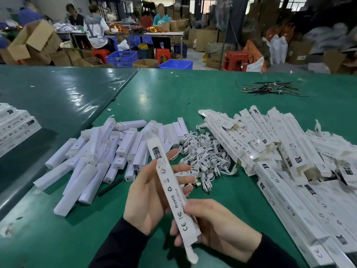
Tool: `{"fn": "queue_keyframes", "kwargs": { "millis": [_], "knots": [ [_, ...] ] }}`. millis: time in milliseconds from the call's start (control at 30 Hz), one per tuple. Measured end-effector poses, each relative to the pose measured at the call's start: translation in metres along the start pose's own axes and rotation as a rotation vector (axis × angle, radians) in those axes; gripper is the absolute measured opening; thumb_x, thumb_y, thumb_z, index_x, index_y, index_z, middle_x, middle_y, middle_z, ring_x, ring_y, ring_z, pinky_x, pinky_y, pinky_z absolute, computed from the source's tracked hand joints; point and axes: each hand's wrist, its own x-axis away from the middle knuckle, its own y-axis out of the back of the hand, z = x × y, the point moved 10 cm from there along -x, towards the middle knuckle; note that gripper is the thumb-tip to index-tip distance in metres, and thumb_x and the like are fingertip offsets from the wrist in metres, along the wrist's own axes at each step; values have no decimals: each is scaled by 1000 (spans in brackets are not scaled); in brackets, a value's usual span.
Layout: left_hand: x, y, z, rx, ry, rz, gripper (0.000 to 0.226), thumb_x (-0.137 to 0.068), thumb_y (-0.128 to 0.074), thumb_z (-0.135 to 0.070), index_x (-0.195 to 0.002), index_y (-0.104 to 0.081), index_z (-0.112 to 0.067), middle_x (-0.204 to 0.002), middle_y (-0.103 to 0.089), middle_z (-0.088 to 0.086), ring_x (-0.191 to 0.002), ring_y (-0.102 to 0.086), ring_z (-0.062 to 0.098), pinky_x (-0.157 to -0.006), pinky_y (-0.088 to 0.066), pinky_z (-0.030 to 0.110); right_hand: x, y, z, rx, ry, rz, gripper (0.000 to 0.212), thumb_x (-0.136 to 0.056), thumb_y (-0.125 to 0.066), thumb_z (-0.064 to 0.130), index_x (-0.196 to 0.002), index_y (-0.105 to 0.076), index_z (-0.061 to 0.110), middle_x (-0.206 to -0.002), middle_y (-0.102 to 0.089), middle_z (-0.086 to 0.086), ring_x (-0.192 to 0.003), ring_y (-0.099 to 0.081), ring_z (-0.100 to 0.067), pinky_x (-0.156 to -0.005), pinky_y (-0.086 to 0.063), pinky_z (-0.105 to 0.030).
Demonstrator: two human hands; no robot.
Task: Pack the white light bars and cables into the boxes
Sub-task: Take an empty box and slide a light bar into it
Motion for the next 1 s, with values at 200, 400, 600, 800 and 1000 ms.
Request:
{"fn": "queue_keyframes", "kwargs": {
  "millis": [200, 400, 600, 800, 1000],
  "knots": [
    [0, 7, 5, -143, -11, -90, 44, -83, -60, -30, -121, -61, -7, -85, -68, 17, -65, -66, 26, -58, -56, 34, -1, 25, 11, 140, 92, -201, 37, -86, -60, 32, -95, -74, -1, -88, -73, -15, -71, -69, -19, -67, -56, -26],
    [3, -3, 29, -172, 108, -28, 41, -84, -63, -38, -110, -62, -7, -82, -59, 16, -60, -52, 25, -58, -50, 35, 37, 69, 62, 453, 602, -678, 13, -83, -73, 30, -95, -67, 30, -89, -69, 7, -70, -61, -10, -59, -49, -22],
    [9, -24, 48, -197, 187, 150, 40, -97, -54, -32, -137, -53, -31, -127, -65, 11, -102, -67, 28, -70, -58, 43, 35, 59, 64, 515, 615, -611, 47, -77, -79, 28, -118, -62, 43, -93, -63, 11, -73, -60, -19, -60, -56, -31],
    [11, -26, 51, -316, 209, 229, 49, -93, -48, -48, -141, -38, -53, -132, -62, 6, -97, -67, 33, -81, -56, 53, 32, 62, 64, 404, 584, -594, 44, -85, -68, 1, -113, -64, 36, -76, -57, 7, -64, -56, -16, -49, -49, -31],
    [13, -29, 48, -259, 211, 273, 52, -91, -56, -36, -139, -43, -51, -126, -62, 18, -89, -67, 34, -77, -57, 56, 32, 54, 67, 394, 590, -514, 33, -84, -70, 11, -112, -63, 26, -73, -63, 6, -62, -59, -9, -51, -51, -28]
  ]
}}
